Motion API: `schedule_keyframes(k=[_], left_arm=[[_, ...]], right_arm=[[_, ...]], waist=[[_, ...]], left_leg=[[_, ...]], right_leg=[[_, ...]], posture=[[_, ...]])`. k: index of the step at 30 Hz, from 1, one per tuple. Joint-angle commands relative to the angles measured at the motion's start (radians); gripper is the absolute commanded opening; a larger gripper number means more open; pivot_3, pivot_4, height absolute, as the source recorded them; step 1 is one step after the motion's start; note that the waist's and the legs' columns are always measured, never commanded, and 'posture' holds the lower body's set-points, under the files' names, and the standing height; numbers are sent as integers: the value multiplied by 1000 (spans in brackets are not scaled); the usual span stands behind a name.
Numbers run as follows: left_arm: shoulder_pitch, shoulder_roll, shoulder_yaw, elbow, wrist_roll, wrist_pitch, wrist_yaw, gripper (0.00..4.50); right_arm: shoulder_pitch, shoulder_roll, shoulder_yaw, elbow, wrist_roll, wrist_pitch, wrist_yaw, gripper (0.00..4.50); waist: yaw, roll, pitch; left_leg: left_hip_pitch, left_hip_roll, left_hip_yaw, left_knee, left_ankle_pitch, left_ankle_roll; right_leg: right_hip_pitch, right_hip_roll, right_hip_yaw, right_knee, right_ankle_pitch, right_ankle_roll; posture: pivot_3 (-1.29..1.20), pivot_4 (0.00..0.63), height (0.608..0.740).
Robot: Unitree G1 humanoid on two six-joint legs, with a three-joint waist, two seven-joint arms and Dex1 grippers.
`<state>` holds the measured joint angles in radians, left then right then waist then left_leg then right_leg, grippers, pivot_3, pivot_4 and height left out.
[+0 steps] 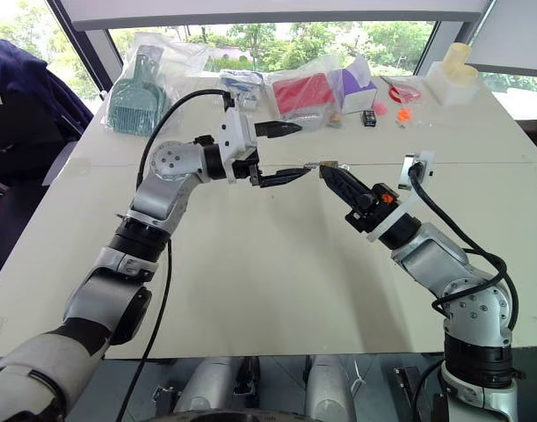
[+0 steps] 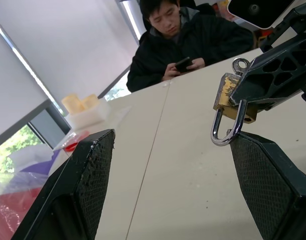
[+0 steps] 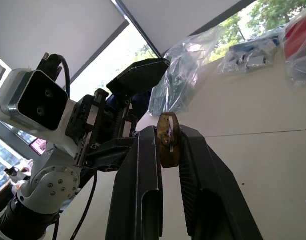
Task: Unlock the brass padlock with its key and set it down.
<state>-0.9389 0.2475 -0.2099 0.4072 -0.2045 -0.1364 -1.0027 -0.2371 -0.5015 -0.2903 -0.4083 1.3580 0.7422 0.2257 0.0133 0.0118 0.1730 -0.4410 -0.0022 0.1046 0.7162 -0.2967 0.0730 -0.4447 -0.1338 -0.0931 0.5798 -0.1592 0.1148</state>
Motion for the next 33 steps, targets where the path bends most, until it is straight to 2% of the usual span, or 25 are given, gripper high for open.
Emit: schedule_keyframes(k=[1, 5, 9, 12, 17, 24, 33], left_arm=[[-14, -10, 13, -19, 9, -22, 4, 3758], [-4, -5, 1, -12, 27, -41, -14, 3758], [39, 43, -15, -15, 35, -18, -76, 3758], [35, 60, 12, 25, 45, -15, -52, 3758], [-31, 23, 83, 57, -4, 64, 25, 3758], [-44, -36, 131, -40, -109, 237, 43, 3758], [41, -5, 91, -202, -163, 379, -46, 3758]], right_arm=[[-5, -4, -13, -27, 9, -7, 13, 0], [3, 1, -14, -33, 4, -11, 6, 0], [5, 5, -23, -22, -6, -19, 2, 0], [3, 6, -19, -18, -12, -19, 5, 0], [-7, 10, -6, -12, -19, -14, 12, 0], [-8, 11, -3, -12, -24, -13, 14, 0], [-3, 12, -17, -16, -16, -18, 7, 0]], waist=[[0, 0, 0], [-1, 0, 0], [-2, 0, 0], [-1, 0, 0], [2, 0, 0], [-2, 0, 0], [-1, 0, 0]], left_leg=[[0, 0, 0, 0, 0, 0], [0, 0, 0, 0, 0, 0], [0, 0, 0, 0, 0, 0], [0, 0, 0, 0, 0, 0], [0, 0, -1, 1, 0, 0], [0, 0, 0, 0, 0, 0], [1, 0, 0, 0, 0, 0]], right_leg=[[0, 0, 0, 0, 0, 0], [0, 0, 0, 0, 0, 0], [0, 0, 0, 0, 0, 0], [0, 0, 0, 0, 0, 0], [0, 0, 0, 0, 0, 0], [1, 0, 0, 0, 0, 0], [1, 0, 0, 0, 0, 0]], posture=[[0, 150, 735], [0, 150, 735], [0, 150, 735], [0, 150, 735], [0, 150, 735], [0, 150, 735], [0, 150, 735]])
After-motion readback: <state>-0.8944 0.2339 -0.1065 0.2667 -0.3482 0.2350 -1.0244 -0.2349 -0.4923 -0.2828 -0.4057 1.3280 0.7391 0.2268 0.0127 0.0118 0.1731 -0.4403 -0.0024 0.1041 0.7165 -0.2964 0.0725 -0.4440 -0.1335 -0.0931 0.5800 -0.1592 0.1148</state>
